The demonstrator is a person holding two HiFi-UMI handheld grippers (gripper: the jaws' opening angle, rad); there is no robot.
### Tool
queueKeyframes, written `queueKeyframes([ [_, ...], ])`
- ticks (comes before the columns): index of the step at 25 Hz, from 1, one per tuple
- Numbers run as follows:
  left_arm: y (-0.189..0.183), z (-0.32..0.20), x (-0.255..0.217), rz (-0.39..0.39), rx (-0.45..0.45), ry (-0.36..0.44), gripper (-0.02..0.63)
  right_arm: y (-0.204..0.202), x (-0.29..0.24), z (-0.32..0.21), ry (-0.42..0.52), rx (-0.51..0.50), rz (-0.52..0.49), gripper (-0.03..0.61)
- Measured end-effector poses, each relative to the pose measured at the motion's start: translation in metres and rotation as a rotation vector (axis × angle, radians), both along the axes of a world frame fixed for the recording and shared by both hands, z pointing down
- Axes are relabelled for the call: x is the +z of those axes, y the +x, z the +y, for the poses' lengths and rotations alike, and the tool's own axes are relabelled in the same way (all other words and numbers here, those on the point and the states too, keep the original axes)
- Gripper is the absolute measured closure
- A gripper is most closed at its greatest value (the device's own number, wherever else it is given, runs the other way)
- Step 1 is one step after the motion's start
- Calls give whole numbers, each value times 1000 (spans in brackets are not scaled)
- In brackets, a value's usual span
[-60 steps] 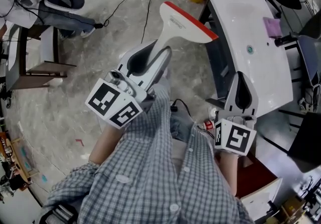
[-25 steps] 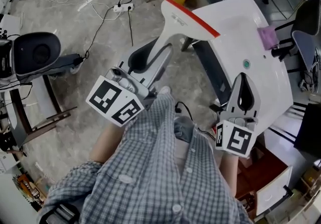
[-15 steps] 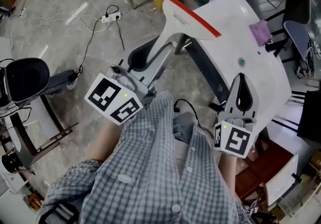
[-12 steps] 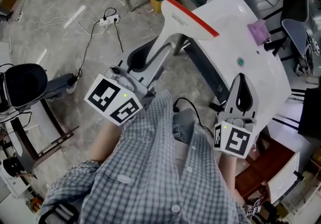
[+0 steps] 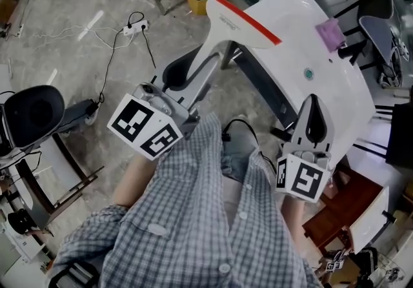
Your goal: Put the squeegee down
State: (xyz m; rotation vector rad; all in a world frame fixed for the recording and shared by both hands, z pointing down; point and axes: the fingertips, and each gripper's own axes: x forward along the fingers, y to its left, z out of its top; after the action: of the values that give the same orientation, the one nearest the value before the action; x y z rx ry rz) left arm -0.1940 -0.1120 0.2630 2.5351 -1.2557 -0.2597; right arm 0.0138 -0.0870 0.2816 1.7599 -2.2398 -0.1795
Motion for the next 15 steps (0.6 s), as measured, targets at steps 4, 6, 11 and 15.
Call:
queueKeyframes([
  [4, -2, -2, 0, -3, -1, -3, 514, 2, 3, -1, -11, 7, -1, 569],
  [6, -2, -5, -2, -5, -3, 3, 514, 2, 3, -5, -13, -1, -1, 569],
  [11, 1, -21, -3, -1, -13, 6, 514, 2, 4, -22, -11, -21, 1, 569],
  [15, 4, -37, 1, -6, -19, -3, 514, 4, 7, -41, -16, -31, -3, 569],
])
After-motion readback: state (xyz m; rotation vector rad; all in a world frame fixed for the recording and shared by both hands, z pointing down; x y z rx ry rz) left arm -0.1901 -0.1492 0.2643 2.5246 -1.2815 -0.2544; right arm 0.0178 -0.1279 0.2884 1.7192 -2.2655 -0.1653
